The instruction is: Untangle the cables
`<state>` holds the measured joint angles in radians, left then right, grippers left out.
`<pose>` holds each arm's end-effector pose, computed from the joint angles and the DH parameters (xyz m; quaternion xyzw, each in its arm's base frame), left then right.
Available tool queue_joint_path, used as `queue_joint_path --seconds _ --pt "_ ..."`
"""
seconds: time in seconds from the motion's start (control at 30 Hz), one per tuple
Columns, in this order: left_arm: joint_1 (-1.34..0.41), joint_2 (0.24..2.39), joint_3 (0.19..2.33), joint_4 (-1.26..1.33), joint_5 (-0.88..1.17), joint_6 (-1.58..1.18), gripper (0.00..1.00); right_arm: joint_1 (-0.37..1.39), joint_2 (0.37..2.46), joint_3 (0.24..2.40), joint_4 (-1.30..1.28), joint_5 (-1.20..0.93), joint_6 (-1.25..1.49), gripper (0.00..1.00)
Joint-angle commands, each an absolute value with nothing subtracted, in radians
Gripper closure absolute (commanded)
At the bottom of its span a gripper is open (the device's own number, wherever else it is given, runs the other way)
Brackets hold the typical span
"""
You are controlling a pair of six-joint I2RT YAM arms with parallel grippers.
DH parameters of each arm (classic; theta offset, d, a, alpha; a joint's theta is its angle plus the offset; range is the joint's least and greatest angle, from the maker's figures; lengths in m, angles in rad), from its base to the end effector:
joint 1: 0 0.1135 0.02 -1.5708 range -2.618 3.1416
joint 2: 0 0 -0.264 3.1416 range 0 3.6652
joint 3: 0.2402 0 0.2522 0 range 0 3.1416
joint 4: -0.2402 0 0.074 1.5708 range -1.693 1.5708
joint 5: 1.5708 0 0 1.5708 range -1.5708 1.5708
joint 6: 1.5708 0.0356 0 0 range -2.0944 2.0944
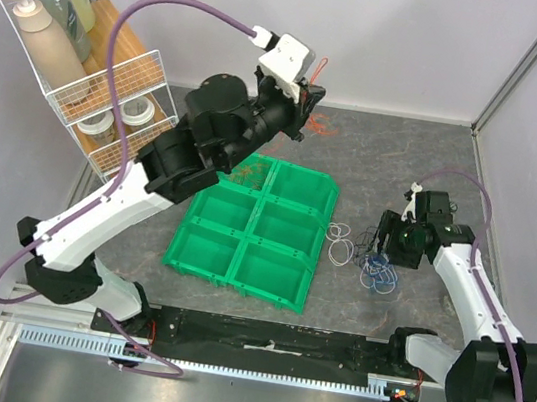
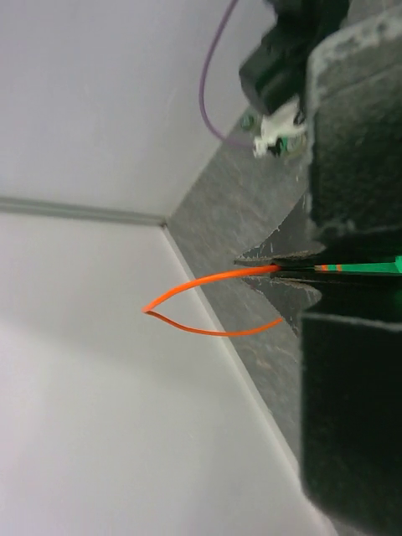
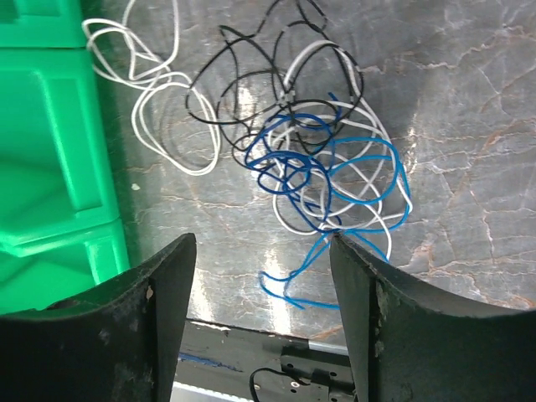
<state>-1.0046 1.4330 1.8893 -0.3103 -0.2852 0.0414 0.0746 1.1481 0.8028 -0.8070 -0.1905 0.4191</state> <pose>0.1609 -0.2345 0.5525 0.2300 0.6142 -0.2647 0.7069 0.2057 0.0221 0.2283 0.1474 0.9627 0.1407 0.1778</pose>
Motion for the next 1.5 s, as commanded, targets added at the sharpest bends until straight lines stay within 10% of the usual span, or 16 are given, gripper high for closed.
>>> queue_joint_path --seconds 0.0,0.6,1.47 --pt "-0.924 1.499 1.887 -0.374 -0.44 -0.018 0.98 0.074 1.1 0.822 -0.772 -0.274 0.387 0.27" --pt "-0.618 1.67 1.652 -0.474 -0.627 -0.368 0.98 0.074 1.094 0.867 -0.802 -0.259 0.356 0.27" --pt "-0.598 1.687 1.428 -0.548 -0.328 -0.544 0.98 0.072 1.12 0.854 -0.784 -0.253 0.367 0.26"
